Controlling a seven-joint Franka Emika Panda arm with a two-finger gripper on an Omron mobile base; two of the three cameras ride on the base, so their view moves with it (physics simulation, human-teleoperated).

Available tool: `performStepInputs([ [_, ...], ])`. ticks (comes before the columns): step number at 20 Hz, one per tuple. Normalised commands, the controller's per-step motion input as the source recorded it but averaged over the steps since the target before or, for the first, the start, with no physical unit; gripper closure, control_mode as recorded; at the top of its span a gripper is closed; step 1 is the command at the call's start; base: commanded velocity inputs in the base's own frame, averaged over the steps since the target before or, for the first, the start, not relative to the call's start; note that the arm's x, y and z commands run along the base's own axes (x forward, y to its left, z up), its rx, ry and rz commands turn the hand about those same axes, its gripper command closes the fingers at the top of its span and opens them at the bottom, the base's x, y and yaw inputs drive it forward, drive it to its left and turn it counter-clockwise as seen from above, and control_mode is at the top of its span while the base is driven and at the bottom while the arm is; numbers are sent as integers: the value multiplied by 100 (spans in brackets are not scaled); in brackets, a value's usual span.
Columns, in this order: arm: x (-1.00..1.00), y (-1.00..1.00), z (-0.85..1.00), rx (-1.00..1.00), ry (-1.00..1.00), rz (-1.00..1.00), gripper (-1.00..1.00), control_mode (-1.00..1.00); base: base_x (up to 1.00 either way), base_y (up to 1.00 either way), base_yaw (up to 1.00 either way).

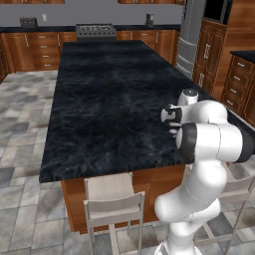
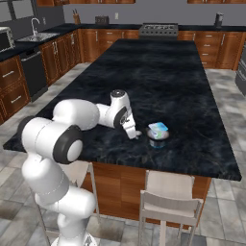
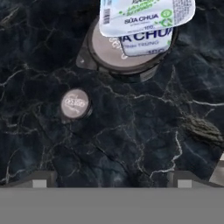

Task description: Stack the yogurt containers by placing the smaller containers on top of the larger containers.

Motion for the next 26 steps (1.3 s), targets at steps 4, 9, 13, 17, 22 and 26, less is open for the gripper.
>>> performStepInputs([
  [4,10,0,-2,2,2,-1,-100,-100,0,0,0],
  [9,12,0,-16,-1,-1,-2,-100,-100,0,0,0],
  [13,13,0,-20,-1,-1,-2,-100,-100,0,0,0],
  [17,15,-2,-20,0,-1,-2,-100,-100,0,0,0],
  [22,15,-7,-17,0,0,-2,-100,-100,0,0,0],
  [26,16,-12,-13,0,0,-2,-100,-100,0,0,0],
])
